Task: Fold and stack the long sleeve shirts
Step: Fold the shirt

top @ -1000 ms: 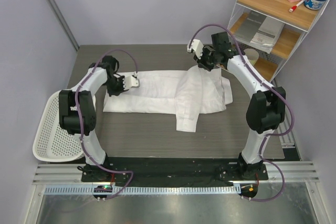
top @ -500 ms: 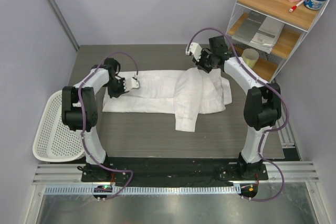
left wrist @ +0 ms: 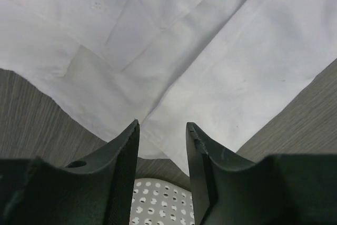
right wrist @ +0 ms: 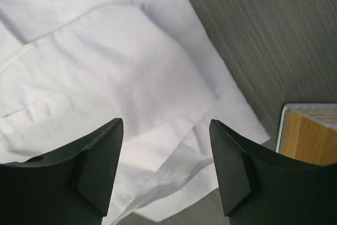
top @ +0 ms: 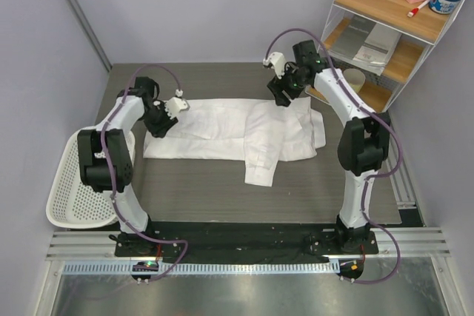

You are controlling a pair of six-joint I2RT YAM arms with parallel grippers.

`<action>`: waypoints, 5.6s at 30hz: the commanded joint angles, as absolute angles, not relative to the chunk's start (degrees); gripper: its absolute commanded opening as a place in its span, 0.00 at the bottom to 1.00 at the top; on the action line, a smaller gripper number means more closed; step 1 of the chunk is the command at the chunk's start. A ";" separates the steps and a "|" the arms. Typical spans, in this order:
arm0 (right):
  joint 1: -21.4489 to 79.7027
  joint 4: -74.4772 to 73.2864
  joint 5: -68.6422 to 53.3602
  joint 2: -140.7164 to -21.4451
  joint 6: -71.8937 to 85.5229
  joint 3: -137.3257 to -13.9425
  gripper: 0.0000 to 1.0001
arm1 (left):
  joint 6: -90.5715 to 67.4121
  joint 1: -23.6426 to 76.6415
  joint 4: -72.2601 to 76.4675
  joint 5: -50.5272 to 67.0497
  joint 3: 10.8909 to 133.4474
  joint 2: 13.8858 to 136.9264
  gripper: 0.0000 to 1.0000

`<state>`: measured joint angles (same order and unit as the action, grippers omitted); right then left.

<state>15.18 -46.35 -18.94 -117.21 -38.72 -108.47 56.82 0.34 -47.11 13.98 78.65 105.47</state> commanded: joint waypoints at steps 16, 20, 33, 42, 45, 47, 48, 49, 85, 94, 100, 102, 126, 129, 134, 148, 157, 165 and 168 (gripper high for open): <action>9.93 -52.13 -18.11 -111.61 -34.89 -81.13 0.62 | 44.47 1.58 -45.80 15.30 78.85 110.47 0.43; 9.40 -51.50 -17.67 -114.25 -35.42 -79.63 0.54 | 46.67 1.67 -45.35 12.67 75.59 111.79 0.39; 9.23 -54.23 -20.04 -112.86 -37.35 -69.53 0.26 | 53.52 2.46 -47.98 12.03 64.43 106.45 0.29; 8.97 -55.80 -18.28 -104.35 -36.39 -68.37 0.48 | 47.83 1.50 -50.71 19.41 66.16 101.69 0.37; 9.14 -59.05 -21.35 -99.25 -37.44 -70.75 0.59 | 45.45 0.27 -52.38 26.88 69.86 98.62 0.45; 10.01 -60.37 -23.02 -93.53 -38.05 -71.80 0.64 | 43.34 -1.67 -52.56 31.52 72.15 94.76 0.50; 10.72 -60.47 -23.11 -91.95 -37.80 -72.07 0.64 | 42.63 -1.76 -52.30 32.68 72.51 93.35 0.54; 11.51 -60.38 -23.29 -88.98 -37.53 -72.24 0.65 | 40.02 -1.76 -50.12 33.30 72.42 90.12 0.55; 55.28 -35.15 -11.68 -108.10 -11.34 -64.76 0.06 | 10.55 -1.93 -38.06 26.72 65.66 60.12 0.77; 51.95 -36.82 -20.13 -104.94 -6.94 -76.36 0.01 | 9.14 -2.11 -37.44 26.72 64.86 60.73 0.76; 52.64 -40.95 -18.90 -106.96 -8.00 -77.97 0.17 | 9.32 -2.02 -37.27 26.80 65.13 61.26 0.76; 53.78 -38.42 -16.89 -105.48 -7.65 -75.42 0.20 | 9.32 -2.02 -37.27 26.72 65.21 61.35 0.76; 58.11 -37.17 -7.80 -113.12 -6.95 -76.70 0.01 | 10.02 -2.11 -38.15 25.92 66.01 61.70 0.75; 53.90 -38.76 -13.77 -110.48 -5.36 -82.50 0.01 | 9.23 -2.11 -37.53 26.37 66.18 62.14 0.75; 49.84 -38.76 -21.68 -108.81 -0.80 -88.94 0.01 | 8.00 -2.20 -36.92 26.89 66.36 62.58 0.75; 44.47 -22.26 -24.78 -116.79 11.86 -100.37 0.01 | 3.43 -6.68 -36.47 30.58 66.10 66.96 0.76; 44.56 -13.28 -24.17 -125.15 17.13 -103.09 0.01 | 2.28 -11.51 -37.35 35.51 63.64 70.22 0.75; 45.53 -8.88 -23.55 -129.89 21.00 -106.60 0.01 | 4.30 -11.78 -37.97 33.84 60.91 72.76 0.75; 45.88 -8.27 -23.64 -130.95 21.27 -108.37 0.01 | 4.74 -11.69 -37.97 33.84 60.47 73.91 0.75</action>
<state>44.95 -14.13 -23.62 -131.24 19.62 -103.46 3.55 -11.40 -38.04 32.86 61.01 72.51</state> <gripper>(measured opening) 0.017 0.753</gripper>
